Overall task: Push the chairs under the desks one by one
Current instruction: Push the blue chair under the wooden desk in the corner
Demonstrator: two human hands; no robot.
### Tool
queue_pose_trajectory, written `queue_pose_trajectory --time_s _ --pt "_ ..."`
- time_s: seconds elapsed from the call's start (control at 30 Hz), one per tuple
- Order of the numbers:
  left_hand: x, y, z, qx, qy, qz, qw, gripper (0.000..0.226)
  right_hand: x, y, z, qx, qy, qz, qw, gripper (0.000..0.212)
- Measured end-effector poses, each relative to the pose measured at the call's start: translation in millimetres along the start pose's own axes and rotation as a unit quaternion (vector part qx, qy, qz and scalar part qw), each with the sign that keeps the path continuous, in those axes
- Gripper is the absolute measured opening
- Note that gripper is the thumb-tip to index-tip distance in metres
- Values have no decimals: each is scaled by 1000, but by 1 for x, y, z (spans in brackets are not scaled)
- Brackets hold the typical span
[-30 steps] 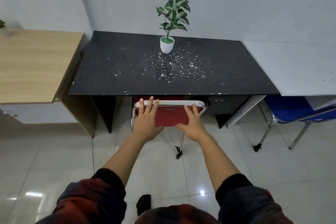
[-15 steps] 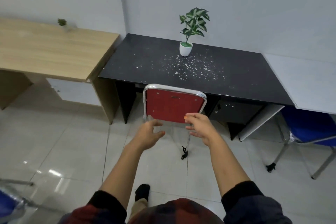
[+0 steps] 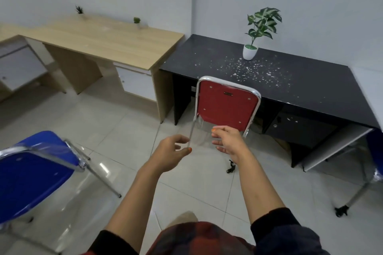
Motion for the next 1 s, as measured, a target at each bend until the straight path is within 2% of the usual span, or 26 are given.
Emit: queue_pose_trajectory --time_s 0.3,0.7,0.87,1.0 --pt "-16 41 -55 -46 -42 -22 998 34 7 -23 -62 1 66 31 997 8" --pt "48 61 -185 -42 5 -89 995 26 -68 -67 -184 30 21 -36 999 15" --pt "58 79 -227 -85 7 -91 992 26 -69 -93 -218 72 45 -54 995 18" --pt "61 95 -265 -149 16 -96 984 26 -66 -113 -246 121 73 -68 988 18"
Point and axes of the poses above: each hand's wrist, its own z-axis towards the middle knuckle, its own y-axis out of the back of the hand, x = y × z, the point moved 6 cm from there along z, towards the middle knuckle, and after that the axes turned 5 degrees about -x, right-handed, at the moved point
